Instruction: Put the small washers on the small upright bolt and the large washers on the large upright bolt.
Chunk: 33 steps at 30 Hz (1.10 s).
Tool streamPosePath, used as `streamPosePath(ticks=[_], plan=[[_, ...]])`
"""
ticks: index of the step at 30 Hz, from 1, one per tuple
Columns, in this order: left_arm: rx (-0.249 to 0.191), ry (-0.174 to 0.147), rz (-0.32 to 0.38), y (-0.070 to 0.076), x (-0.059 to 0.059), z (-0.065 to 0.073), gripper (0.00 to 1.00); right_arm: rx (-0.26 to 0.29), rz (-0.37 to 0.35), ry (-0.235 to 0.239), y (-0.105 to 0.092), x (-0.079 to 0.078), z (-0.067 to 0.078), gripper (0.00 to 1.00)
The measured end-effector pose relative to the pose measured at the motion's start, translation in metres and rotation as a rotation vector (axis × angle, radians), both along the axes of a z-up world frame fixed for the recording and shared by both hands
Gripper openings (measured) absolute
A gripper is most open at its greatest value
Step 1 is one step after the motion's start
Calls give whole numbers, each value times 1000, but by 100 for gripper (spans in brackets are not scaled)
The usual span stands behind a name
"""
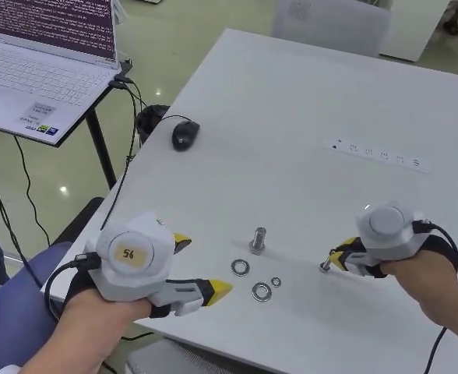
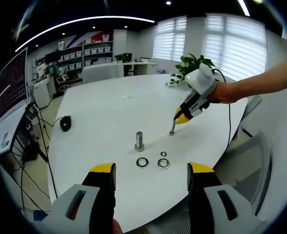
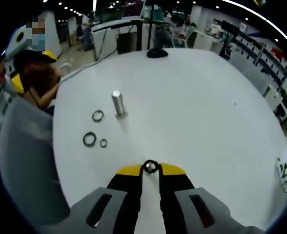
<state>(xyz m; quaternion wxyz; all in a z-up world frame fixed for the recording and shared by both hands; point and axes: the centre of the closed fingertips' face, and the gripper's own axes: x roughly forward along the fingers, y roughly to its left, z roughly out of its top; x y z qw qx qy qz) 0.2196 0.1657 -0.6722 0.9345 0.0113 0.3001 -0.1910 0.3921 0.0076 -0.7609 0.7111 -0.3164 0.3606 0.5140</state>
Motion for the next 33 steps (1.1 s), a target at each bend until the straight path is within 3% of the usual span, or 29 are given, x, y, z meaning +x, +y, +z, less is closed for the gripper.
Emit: streamPosePath(ticks=[15,33], plan=[[-1,1,-6,-2,1,0,58,-35,23,6,1,1,-1,14],[-1,3,-4,-1,2,-1,58,-81,42,23,2,1,-13,14]])
